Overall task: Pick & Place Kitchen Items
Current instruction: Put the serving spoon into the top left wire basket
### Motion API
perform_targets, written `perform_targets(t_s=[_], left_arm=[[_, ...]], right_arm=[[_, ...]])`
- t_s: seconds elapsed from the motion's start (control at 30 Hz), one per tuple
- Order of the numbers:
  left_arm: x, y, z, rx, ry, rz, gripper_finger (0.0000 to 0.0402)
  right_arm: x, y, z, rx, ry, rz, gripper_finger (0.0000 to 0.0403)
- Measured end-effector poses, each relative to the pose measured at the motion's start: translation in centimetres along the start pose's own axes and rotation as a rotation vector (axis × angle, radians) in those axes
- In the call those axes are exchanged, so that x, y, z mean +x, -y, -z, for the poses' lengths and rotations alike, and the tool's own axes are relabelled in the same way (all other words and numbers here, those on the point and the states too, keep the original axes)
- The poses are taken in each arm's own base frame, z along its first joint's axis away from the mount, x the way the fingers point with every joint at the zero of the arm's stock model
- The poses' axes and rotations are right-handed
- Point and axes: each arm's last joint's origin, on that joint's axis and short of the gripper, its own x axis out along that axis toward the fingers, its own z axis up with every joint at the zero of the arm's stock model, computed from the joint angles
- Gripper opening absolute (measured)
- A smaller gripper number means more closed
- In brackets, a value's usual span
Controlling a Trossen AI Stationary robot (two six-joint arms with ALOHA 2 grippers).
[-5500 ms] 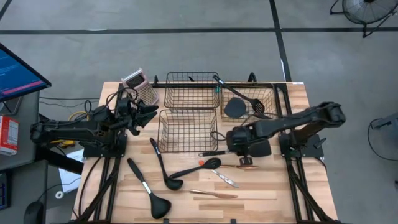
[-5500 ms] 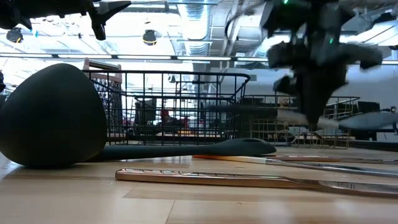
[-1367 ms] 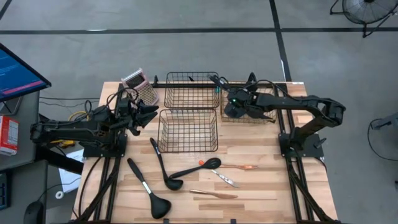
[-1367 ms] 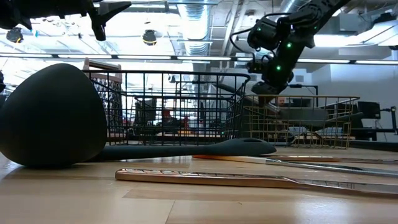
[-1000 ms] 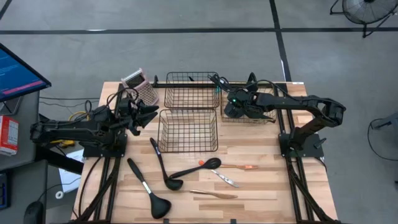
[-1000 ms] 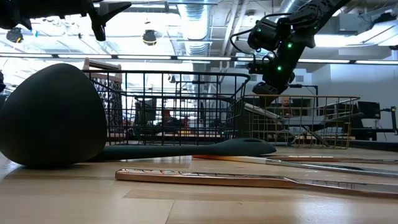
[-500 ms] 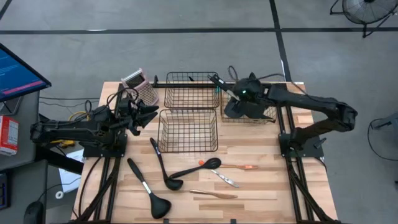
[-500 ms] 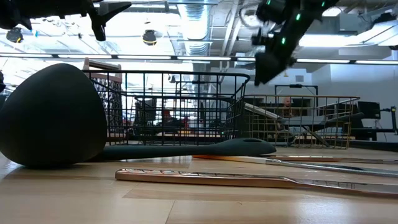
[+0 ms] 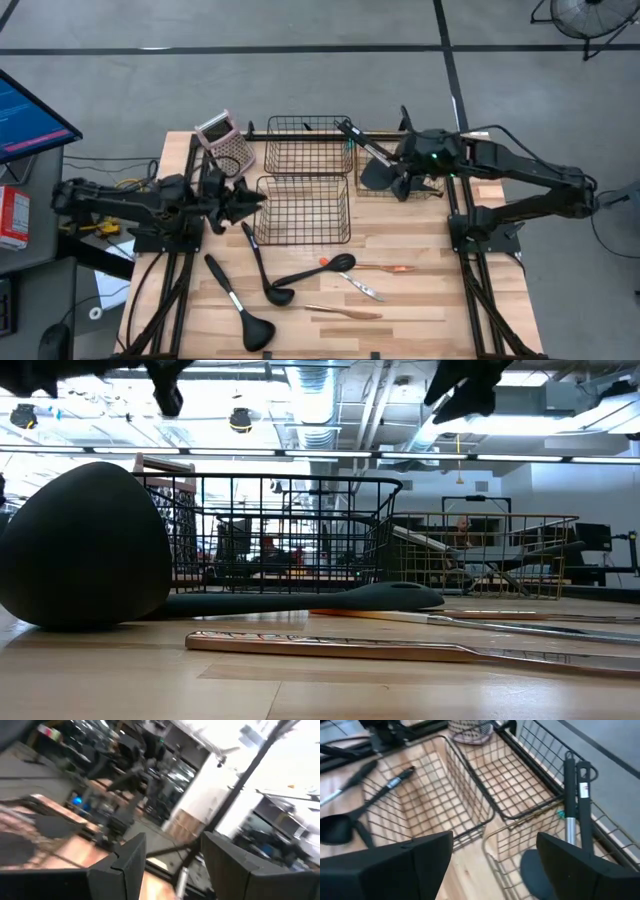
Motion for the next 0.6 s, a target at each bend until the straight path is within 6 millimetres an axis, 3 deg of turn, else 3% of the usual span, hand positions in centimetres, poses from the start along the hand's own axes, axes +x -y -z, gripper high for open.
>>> perform_targets(t_s=[0.13,0.3,0.6], left_arm=[[2.1,1.9,-0.5,-0.007,-0.139,-0.01,0.0175],[3.6,3.8,0.5,0.014,-0.51,-0.111,0.0175],[4.3,6.1,5.7,0.023,-0.844,-0.09,0.0175]], right_arm=[[-1.0,-0.5,0.2,0.022,0.015,-0.03,0.0285],[-1.6,-1.1,0.7,0.011,-0.002,-0.058,0.0285],[-1.8,-1.9,1.9,-0.052,-0.097,-0.079,0.0285]])
